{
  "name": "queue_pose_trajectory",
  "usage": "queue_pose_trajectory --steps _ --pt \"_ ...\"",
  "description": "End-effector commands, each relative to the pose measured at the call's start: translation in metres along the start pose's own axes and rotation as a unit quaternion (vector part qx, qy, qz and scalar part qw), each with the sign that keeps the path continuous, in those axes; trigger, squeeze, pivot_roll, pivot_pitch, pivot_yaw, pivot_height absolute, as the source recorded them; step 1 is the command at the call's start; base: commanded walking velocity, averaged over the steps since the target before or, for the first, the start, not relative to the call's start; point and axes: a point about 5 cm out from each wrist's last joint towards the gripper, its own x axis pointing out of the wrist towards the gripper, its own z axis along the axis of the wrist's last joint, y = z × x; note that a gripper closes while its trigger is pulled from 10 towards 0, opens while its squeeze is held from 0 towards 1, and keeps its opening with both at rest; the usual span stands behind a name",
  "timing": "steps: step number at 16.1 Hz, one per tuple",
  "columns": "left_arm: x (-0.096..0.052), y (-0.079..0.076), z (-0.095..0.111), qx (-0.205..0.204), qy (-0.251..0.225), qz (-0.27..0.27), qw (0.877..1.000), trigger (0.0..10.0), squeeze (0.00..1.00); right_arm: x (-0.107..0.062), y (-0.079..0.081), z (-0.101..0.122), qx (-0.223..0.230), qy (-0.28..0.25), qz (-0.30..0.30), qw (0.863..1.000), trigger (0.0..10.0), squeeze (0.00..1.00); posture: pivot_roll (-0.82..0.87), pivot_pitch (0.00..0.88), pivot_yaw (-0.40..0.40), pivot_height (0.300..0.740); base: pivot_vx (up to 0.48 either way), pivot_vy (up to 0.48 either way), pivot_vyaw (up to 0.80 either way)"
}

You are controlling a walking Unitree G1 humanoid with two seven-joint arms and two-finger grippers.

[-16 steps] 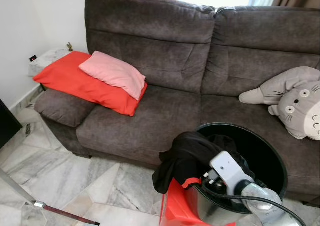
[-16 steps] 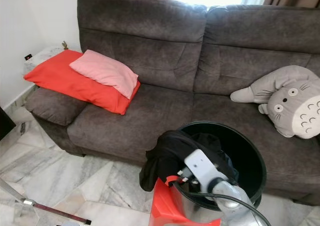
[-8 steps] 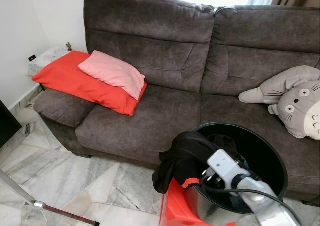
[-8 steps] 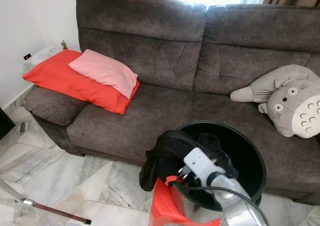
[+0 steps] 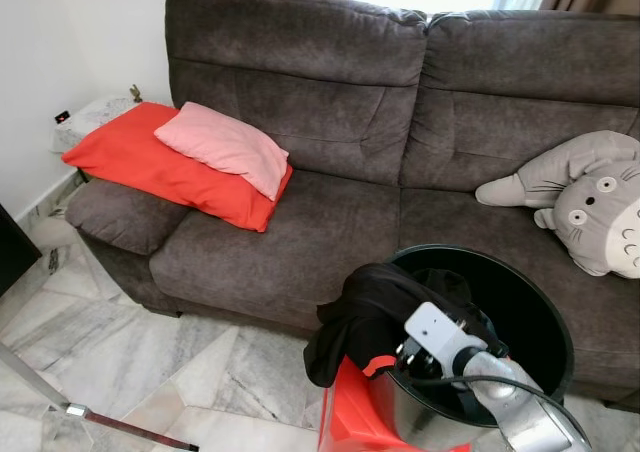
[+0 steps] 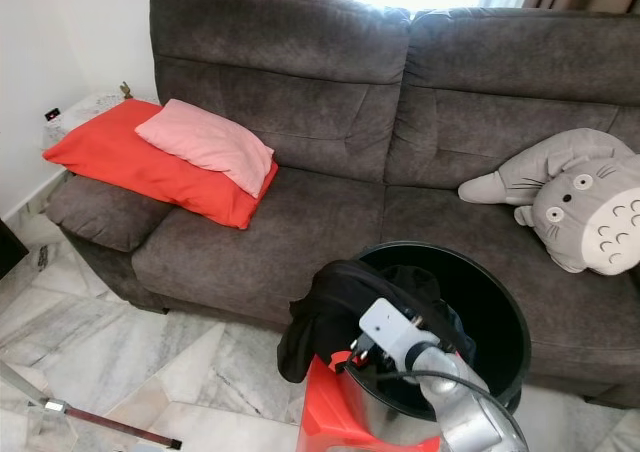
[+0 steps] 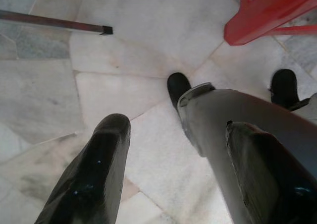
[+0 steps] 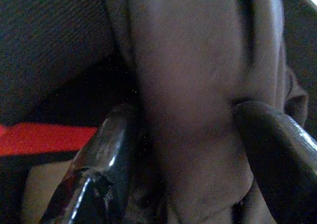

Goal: Hang hanger

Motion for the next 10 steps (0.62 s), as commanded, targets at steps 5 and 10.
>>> queue_pose_trajectory --steps 5,10 --pt "-0.003 0.008 -0.010 0.002 0.018 0.004 1.000 10.0 0.00 0.011 -0.011 0.022 -0.043 -0.071 -0.020 0.996 0.0 0.00 -0.13 0.064 0.032 0.740 0.000 0.000 0.00" --pt "-0.001 -0.002 -0.008 0.004 0.017 -0.001 1.000 10.0 0.00 0.016 -0.021 0.035 -0.042 -0.099 -0.034 0.994 0.0 0.00 -0.13 0.063 0.034 0.740 0.000 0.000 0.00"
